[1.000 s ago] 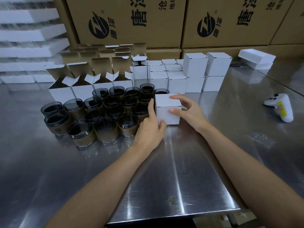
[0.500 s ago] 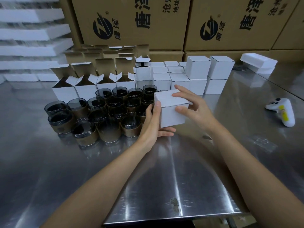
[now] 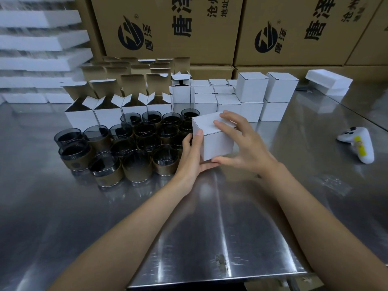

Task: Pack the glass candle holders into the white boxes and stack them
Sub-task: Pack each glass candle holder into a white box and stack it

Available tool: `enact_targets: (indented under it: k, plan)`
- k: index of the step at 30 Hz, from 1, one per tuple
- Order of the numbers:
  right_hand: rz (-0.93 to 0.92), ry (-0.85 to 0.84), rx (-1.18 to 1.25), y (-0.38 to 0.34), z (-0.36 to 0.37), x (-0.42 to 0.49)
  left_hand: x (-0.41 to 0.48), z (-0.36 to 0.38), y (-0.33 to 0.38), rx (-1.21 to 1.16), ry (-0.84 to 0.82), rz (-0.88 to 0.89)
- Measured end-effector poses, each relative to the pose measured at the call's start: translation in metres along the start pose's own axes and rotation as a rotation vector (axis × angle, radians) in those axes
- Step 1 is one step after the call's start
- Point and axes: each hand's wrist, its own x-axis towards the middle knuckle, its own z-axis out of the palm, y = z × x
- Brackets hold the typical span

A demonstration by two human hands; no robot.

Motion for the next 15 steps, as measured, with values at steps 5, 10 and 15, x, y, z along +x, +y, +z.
enact_targets:
  k: [5, 10, 15]
  plan:
    - [-0.007, 0.031, -0.002, -0.003, 0.008, 0.001, 0.004, -0.004, -0.003, 0.105, -0.028, 0.039]
    - [0.032, 0.366, 0.03, 0.011, 0.022, 0.002, 0.005, -0.003, -0.007, 0.208, 0.022, 0.203]
    - [0.233, 0.499, 0.045, 0.044, 0.044, 0.015, 0.002, 0.003, -0.017, 0.427, 0.043, 0.229]
